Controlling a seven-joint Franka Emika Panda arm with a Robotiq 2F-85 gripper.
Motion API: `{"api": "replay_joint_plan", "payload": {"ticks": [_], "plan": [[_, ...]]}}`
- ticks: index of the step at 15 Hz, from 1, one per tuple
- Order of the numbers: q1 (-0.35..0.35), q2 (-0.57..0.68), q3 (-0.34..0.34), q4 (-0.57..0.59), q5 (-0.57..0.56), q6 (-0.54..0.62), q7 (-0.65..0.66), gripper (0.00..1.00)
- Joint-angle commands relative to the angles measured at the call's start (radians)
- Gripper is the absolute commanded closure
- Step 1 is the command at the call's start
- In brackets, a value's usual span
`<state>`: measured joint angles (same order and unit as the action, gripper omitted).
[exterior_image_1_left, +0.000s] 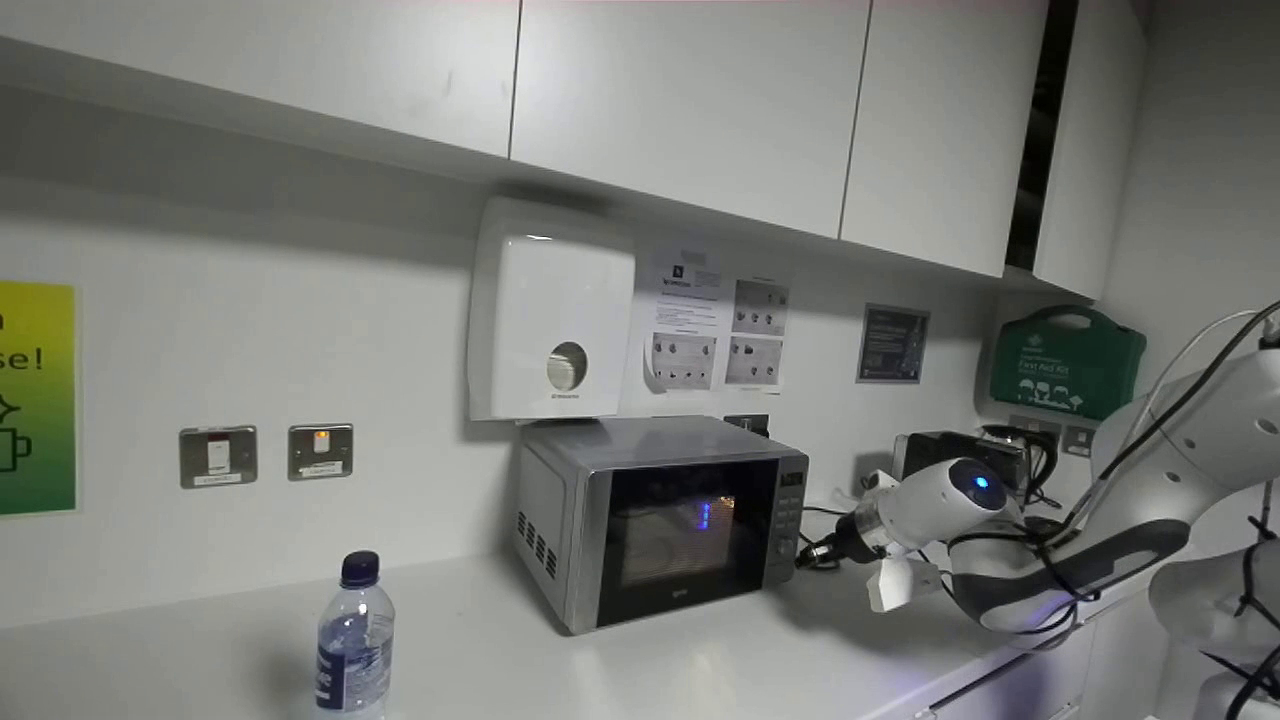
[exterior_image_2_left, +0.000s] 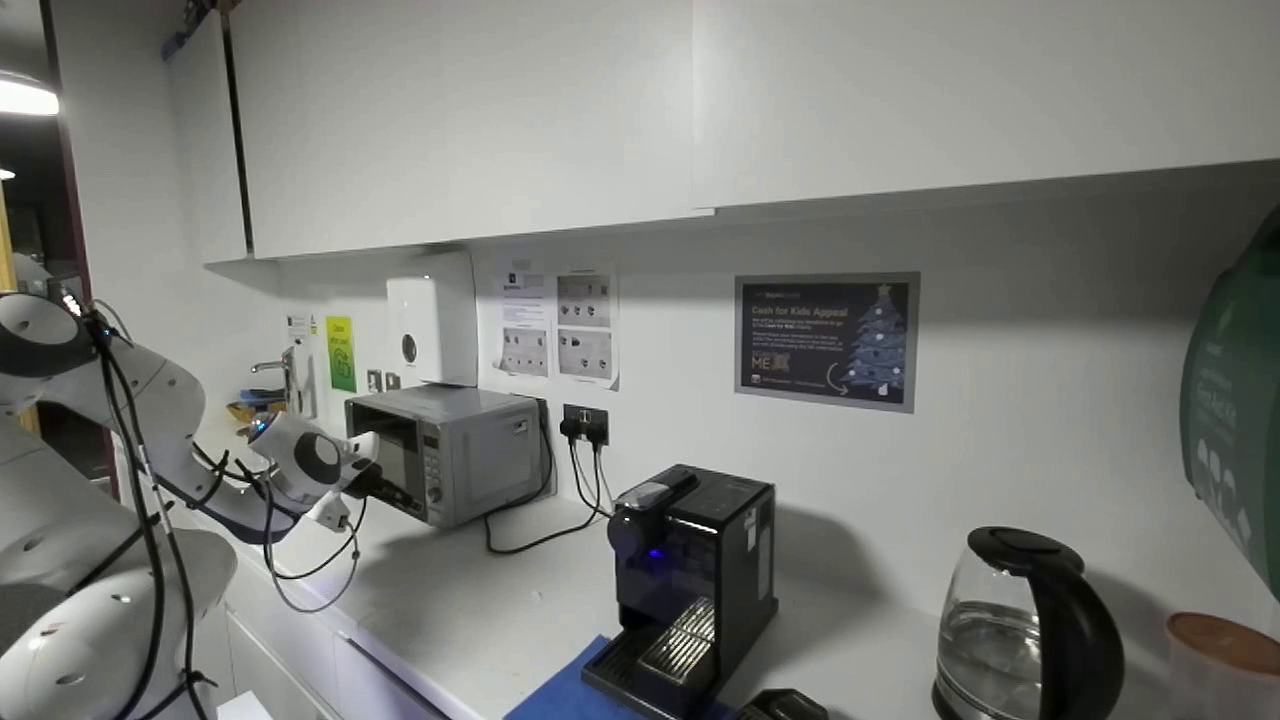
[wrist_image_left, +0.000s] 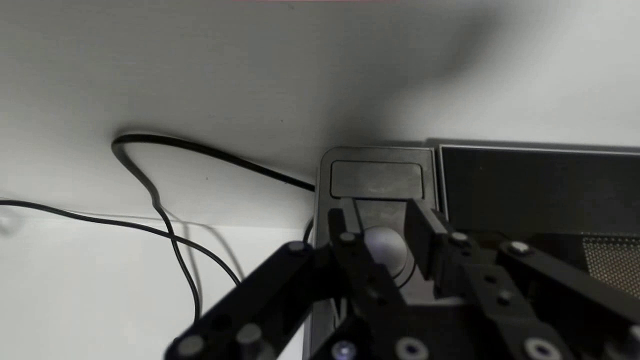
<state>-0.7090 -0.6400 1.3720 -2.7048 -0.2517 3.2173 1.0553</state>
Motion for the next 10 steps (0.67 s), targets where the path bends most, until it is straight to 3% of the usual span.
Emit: {"api": "replay_joint_plan", "payload": {"ticks": [1, 5, 10], "plan": [[-0.098, -0.056, 0.106, -0.004, 0.164, 0.104, -0.086, 0.97], [-0.193, -0.046, 0.219, 0.011, 0.294, 0.170, -0.163, 1.00], [-0.288, -0.033, 0.326, 0.037, 0.372, 0.223, -0.216, 1.00]]}}
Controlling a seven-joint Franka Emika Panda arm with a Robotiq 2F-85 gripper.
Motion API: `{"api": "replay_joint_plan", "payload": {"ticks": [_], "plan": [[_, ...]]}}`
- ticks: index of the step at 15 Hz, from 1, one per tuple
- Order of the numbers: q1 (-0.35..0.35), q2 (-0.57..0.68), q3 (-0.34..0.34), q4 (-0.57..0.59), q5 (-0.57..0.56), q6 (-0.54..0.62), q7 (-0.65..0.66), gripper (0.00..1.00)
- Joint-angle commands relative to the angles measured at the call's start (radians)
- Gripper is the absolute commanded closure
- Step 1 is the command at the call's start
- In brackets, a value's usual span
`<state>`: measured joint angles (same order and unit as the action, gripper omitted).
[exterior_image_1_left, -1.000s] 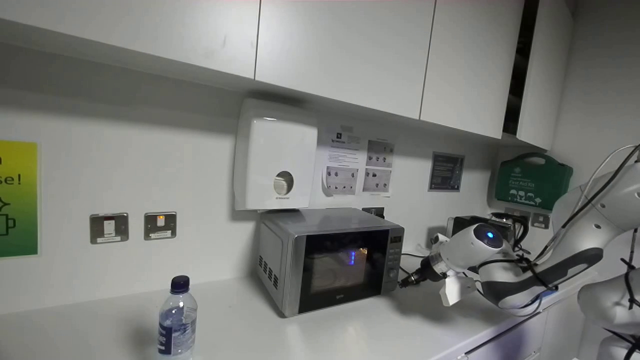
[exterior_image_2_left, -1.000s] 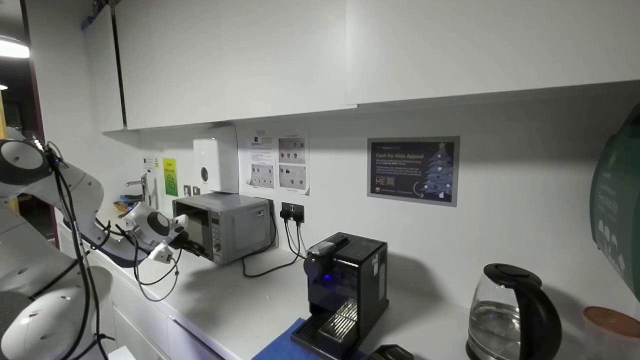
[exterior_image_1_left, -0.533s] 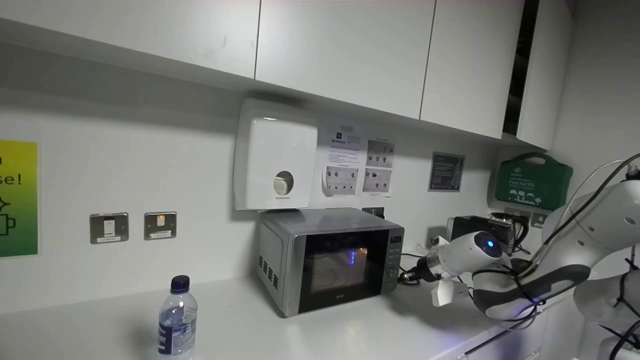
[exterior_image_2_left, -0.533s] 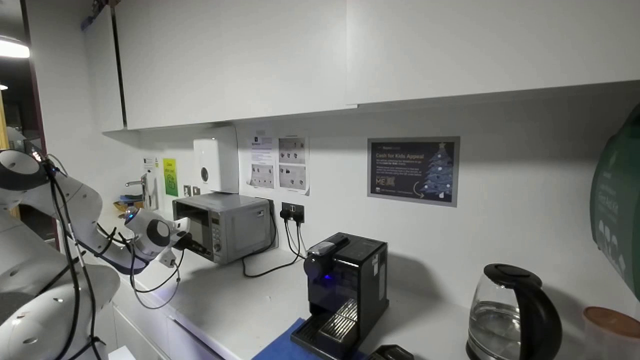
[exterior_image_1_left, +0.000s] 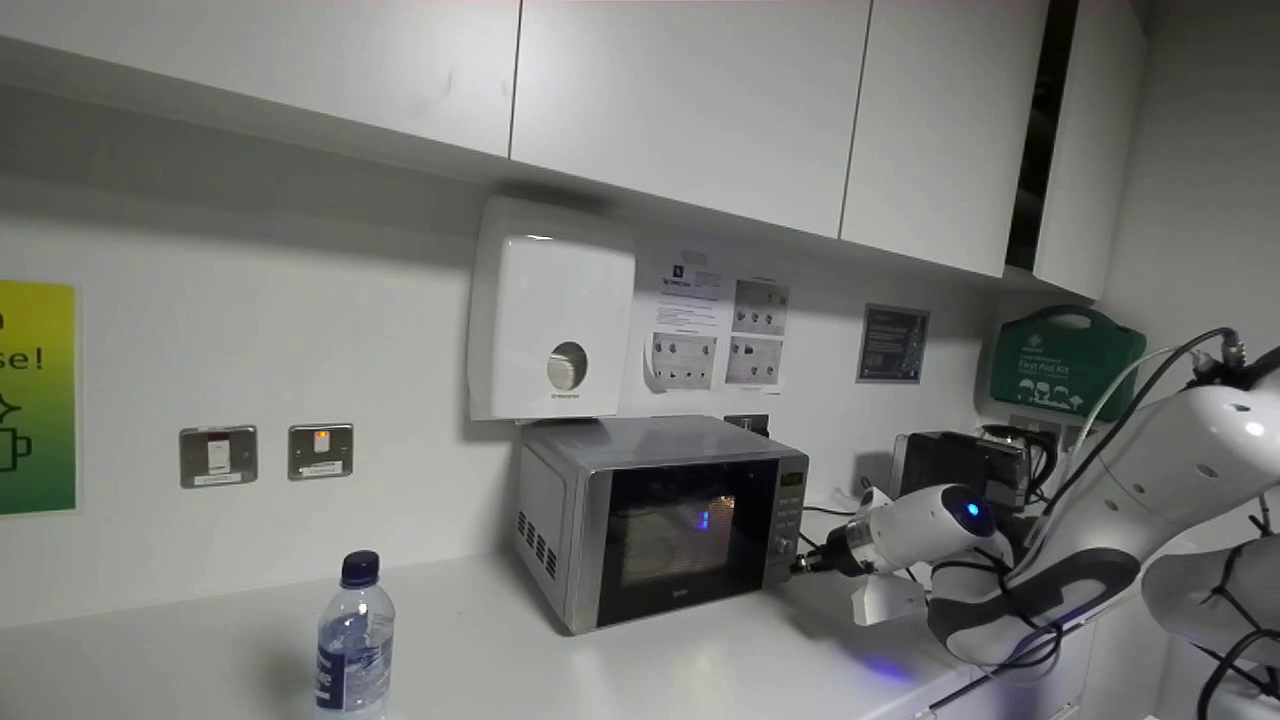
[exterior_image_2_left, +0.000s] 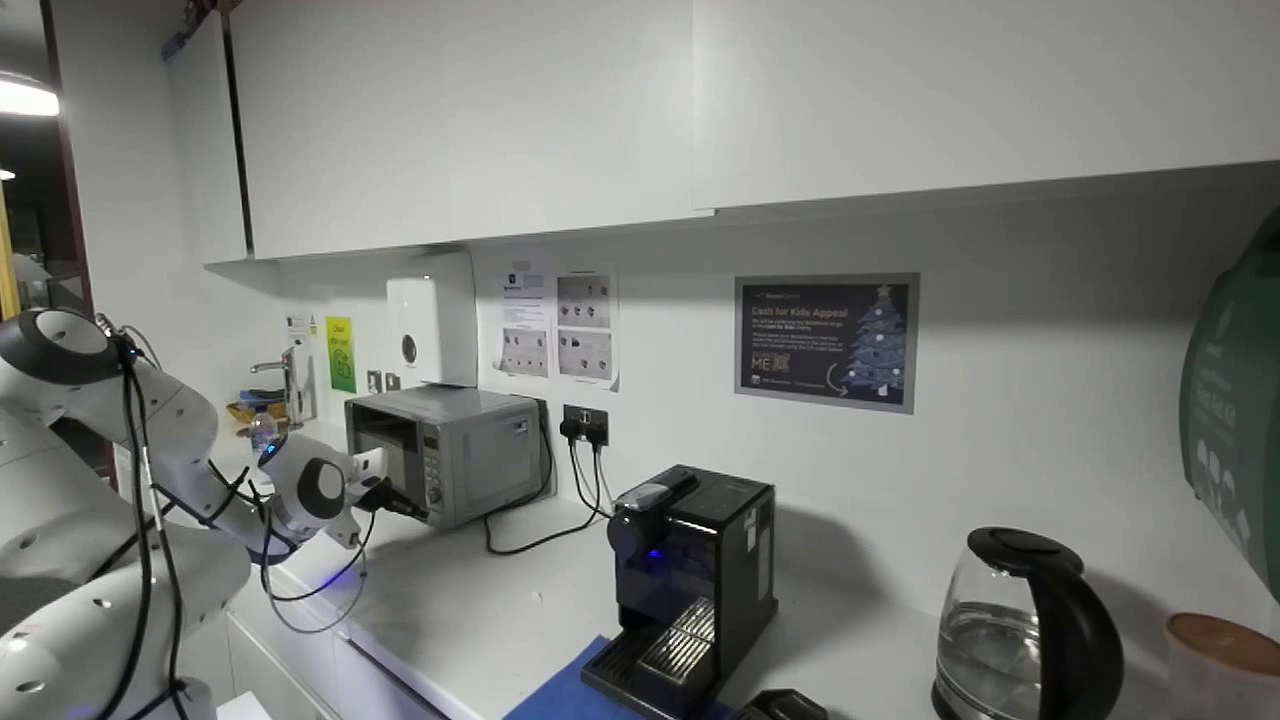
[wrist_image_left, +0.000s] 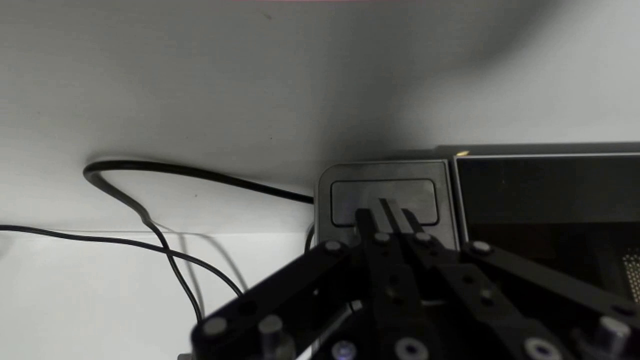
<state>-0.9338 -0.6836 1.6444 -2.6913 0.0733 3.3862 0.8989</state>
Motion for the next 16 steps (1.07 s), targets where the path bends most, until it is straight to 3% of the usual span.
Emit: {"api": "replay_joint_plan", "payload": {"ticks": [1, 9, 16], "plan": [[-0.079, 0.010, 0.071, 0.031, 0.055, 0.059, -0.068, 1.00], [-0.170, 0.009, 0.168, 0.080, 0.060, 0.062, -0.135, 1.00], [-0.191, -0.012, 0.181, 0.090, 0.062, 0.047, -0.235, 1.00]]}}
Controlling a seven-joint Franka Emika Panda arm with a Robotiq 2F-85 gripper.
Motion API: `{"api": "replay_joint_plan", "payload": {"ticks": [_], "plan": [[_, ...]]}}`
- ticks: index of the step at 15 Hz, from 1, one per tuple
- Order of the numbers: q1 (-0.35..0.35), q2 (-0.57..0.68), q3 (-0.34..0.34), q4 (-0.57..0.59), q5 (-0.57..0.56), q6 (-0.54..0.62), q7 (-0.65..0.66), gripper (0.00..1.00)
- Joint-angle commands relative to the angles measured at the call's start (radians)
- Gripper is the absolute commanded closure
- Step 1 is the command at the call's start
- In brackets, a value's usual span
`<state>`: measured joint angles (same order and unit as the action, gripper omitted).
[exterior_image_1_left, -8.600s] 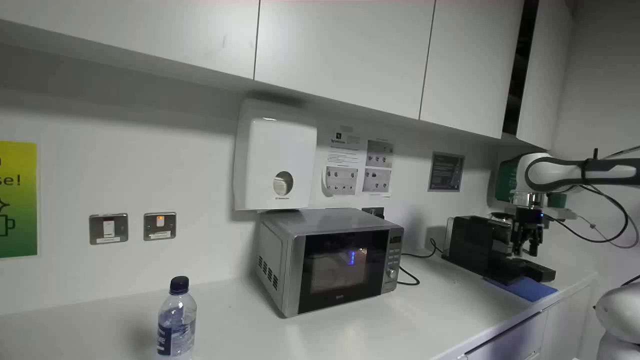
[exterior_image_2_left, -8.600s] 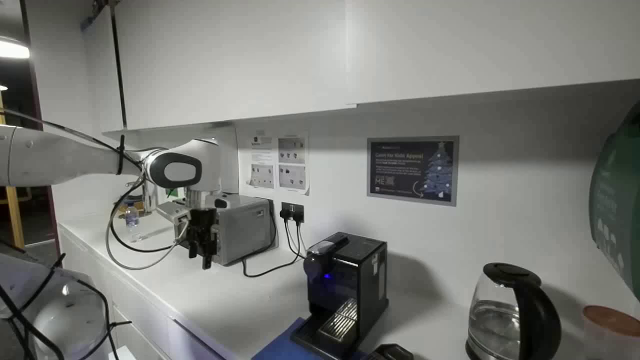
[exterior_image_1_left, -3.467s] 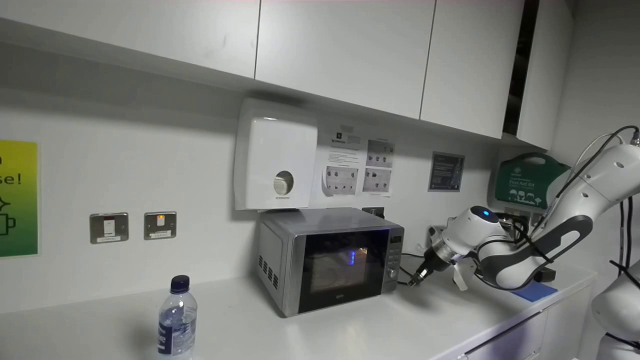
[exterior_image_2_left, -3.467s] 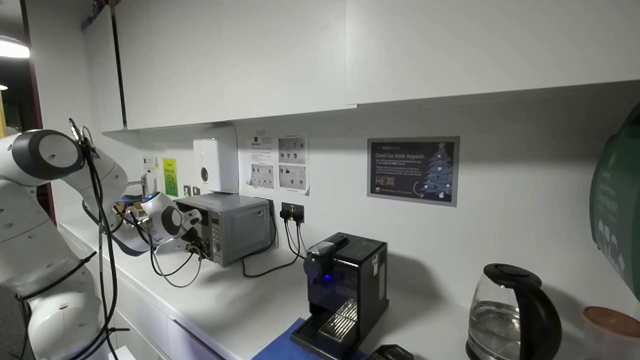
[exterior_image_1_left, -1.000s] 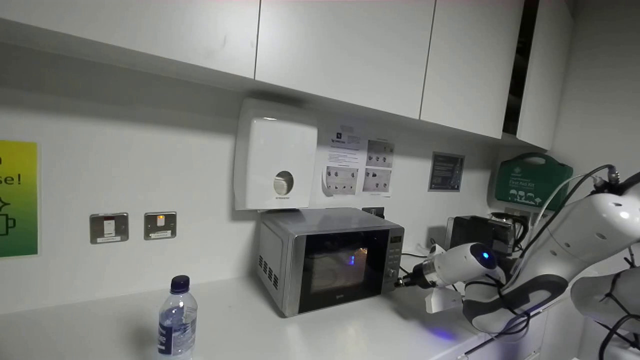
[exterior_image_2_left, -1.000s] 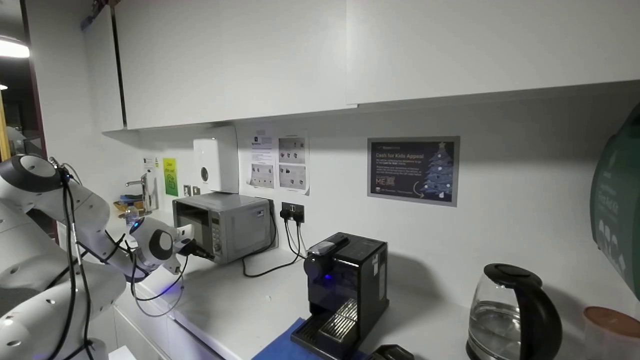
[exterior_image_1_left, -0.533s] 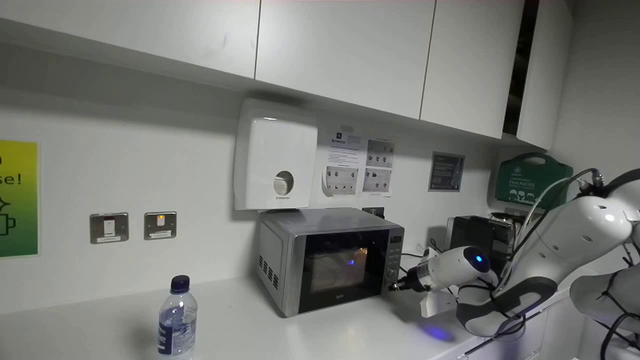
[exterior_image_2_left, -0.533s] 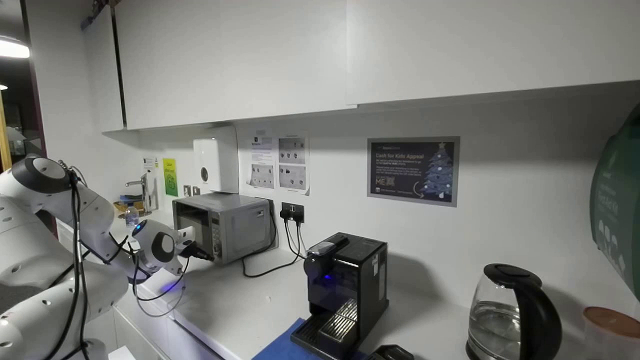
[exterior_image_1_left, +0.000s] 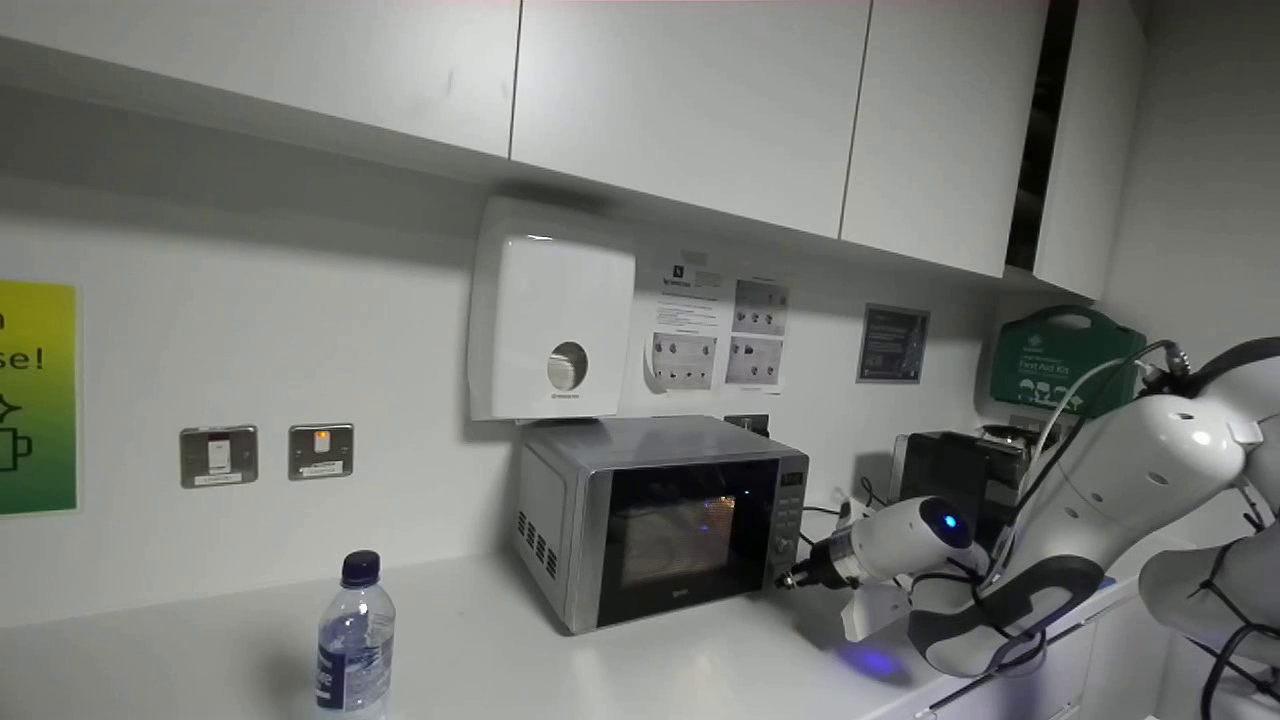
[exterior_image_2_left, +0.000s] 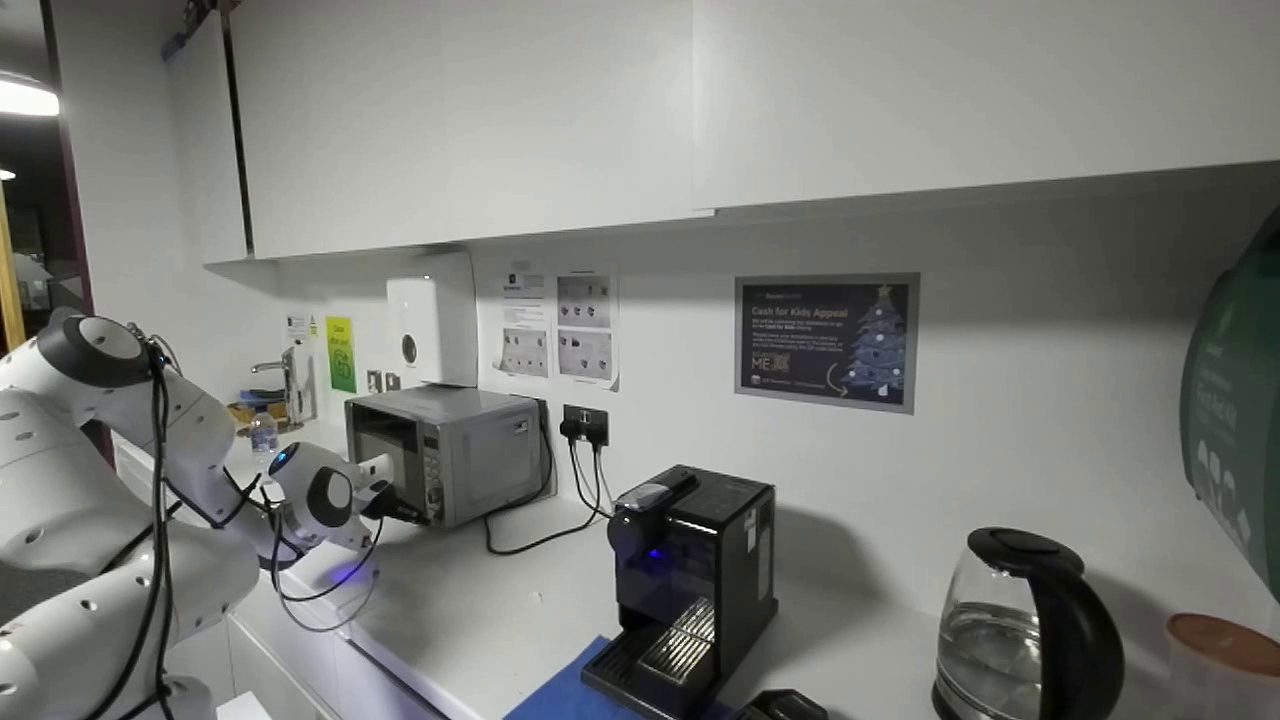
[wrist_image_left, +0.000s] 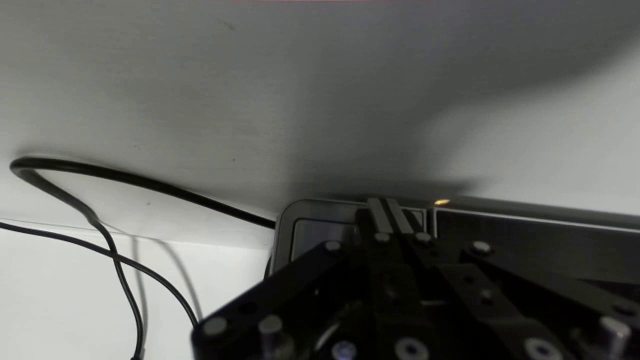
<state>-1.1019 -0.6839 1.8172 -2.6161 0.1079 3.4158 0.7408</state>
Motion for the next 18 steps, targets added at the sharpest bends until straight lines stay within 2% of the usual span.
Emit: {"api": "replay_joint_plan", "payload": {"ticks": [1, 10, 18], "plan": [[-0.024, -0.016, 0.007, 0.015, 0.029, 0.020, -0.094, 1.00], [-0.067, -0.054, 0.021, 0.031, 0.036, 0.036, -0.241, 1.00], [-0.074, -0.128, 0.028, 0.037, 0.040, 0.070, -0.319, 1.00]]}}
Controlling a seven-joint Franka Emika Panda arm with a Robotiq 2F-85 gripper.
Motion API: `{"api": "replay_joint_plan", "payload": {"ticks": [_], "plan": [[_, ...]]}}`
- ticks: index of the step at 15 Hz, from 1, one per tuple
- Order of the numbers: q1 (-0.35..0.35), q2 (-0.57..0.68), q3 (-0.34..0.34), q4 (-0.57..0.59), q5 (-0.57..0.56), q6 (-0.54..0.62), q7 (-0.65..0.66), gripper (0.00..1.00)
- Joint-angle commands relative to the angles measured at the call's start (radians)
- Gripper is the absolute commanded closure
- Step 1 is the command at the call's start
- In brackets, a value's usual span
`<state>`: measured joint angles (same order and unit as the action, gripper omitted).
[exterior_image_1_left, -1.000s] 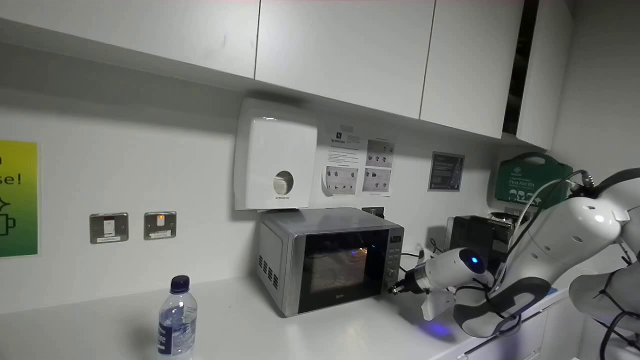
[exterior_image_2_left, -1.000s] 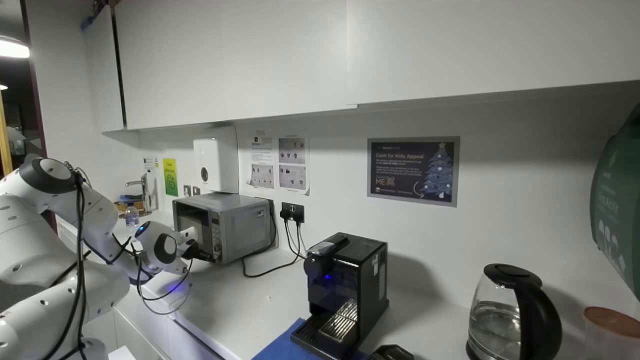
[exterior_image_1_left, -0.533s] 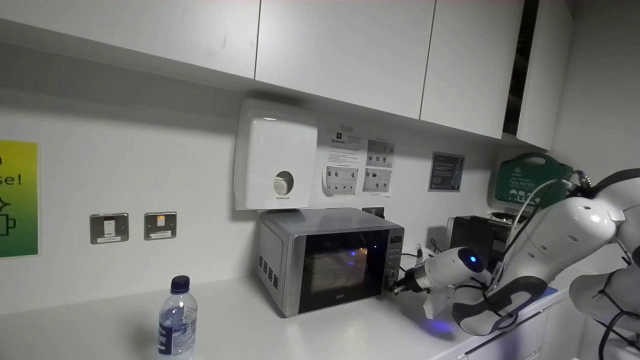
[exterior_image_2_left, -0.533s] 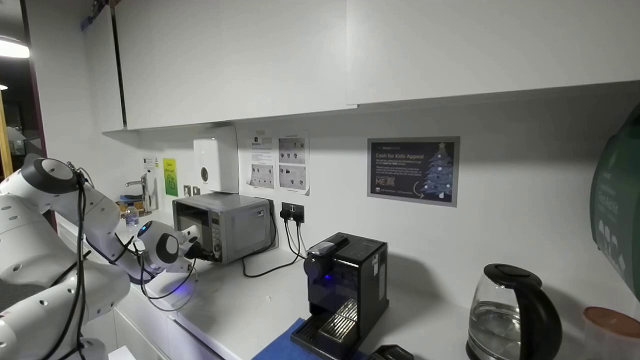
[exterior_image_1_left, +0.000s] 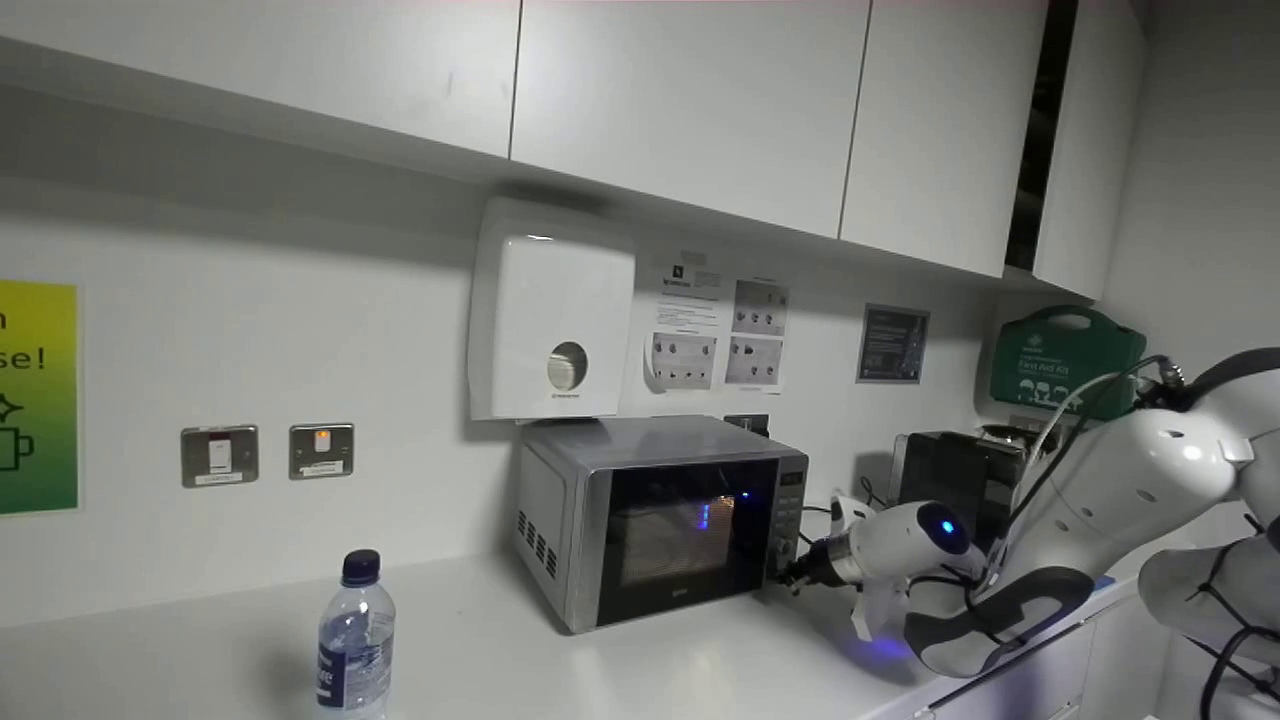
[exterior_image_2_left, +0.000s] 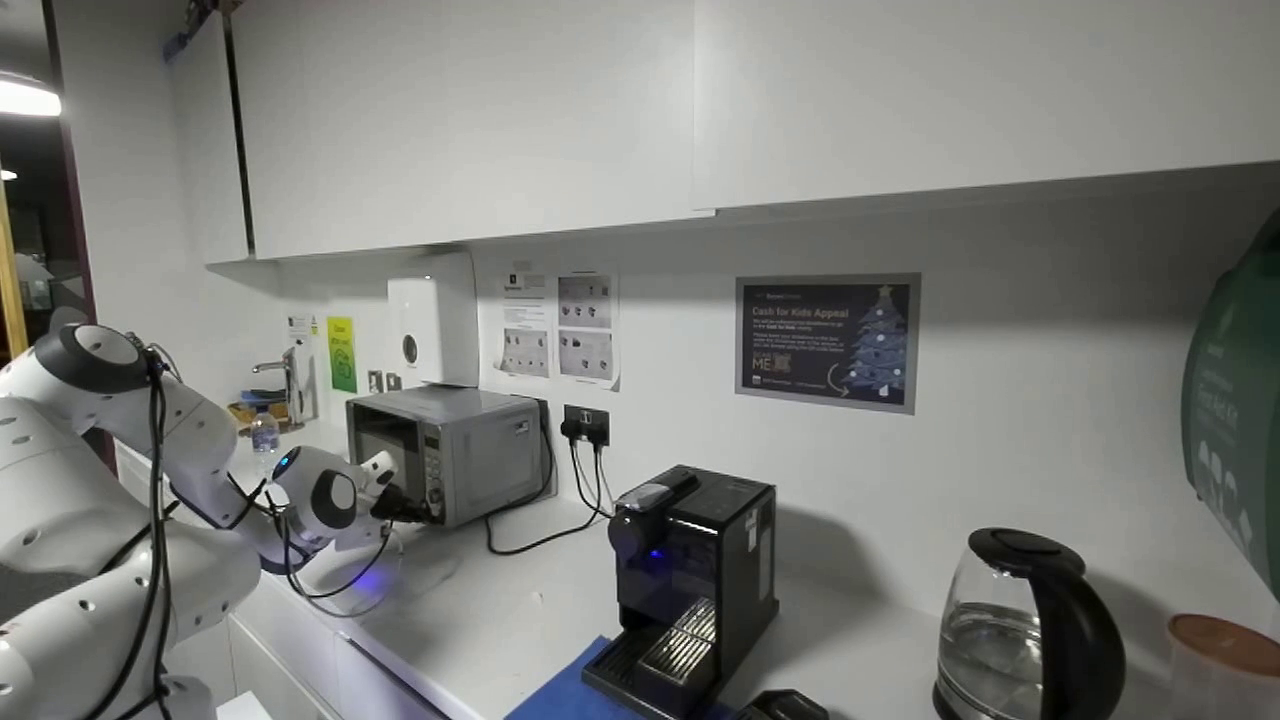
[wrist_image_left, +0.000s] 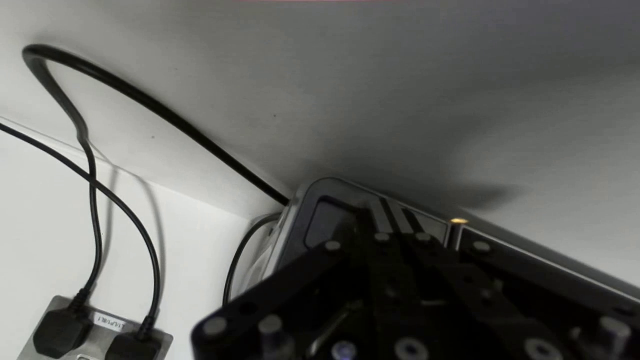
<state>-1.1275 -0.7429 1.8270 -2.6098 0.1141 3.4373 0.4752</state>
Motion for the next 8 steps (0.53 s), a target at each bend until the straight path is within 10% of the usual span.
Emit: {"api": "replay_joint_plan", "payload": {"ticks": [1, 8], "plan": [[-0.045, -0.083, 0.015, 0.030, 0.035, 0.051, -0.060, 1.00], [-0.007, -0.176, -0.021, 0.040, 0.057, 0.047, -0.105, 1.00]]}}
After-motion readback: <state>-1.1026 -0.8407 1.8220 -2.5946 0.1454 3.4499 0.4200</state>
